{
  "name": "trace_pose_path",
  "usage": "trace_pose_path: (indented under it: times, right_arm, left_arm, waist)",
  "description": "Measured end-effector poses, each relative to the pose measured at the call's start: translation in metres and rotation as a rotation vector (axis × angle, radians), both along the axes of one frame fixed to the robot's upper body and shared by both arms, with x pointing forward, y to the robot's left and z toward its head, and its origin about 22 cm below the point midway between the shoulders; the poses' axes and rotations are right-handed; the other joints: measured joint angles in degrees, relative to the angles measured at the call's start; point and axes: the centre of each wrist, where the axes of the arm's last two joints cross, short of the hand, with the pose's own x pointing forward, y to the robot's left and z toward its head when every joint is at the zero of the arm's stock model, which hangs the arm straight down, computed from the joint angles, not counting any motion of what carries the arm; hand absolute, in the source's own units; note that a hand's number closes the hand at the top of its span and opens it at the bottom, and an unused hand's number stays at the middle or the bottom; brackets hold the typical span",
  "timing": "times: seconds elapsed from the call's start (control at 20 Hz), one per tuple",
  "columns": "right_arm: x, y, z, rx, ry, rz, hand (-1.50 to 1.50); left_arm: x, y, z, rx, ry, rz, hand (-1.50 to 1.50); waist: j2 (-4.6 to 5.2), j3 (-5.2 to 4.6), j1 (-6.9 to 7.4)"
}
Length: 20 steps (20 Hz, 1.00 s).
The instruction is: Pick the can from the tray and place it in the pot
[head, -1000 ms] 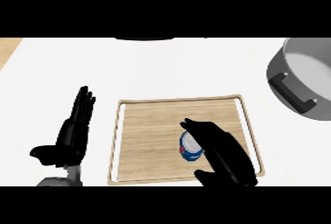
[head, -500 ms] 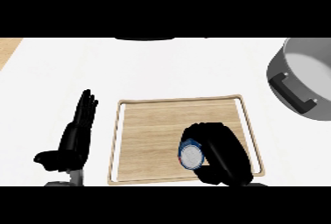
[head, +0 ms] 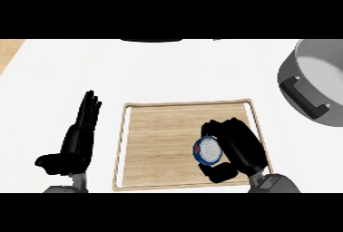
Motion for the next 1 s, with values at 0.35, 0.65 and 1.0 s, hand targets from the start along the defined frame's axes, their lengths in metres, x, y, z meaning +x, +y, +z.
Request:
trace_pose_path:
  times: [0.35,0.65,1.0]
  right_arm:
    - [0.000,-0.015,0.023,-0.012,-0.045,-0.014,1.50]
    - [-0.023,-0.022,0.074,0.068,-0.222,-0.066,1.50]
    - [-0.036,-0.039,0.116,0.073,-0.346,-0.238,1.50]
  left_arm:
    - [-0.008,0.002,-0.003,-0.003,0.003,0.008,0.00]
    - [-0.005,0.002,-0.005,-0.005,0.010,0.011,0.00]
    - [-0.005,0.003,0.002,-0.006,0.014,0.010,0.00]
  waist:
    - [0.20,0.16,-0.50]
    - [0.17,0.18,-0.94]
    - [0.22,0.18,-0.76]
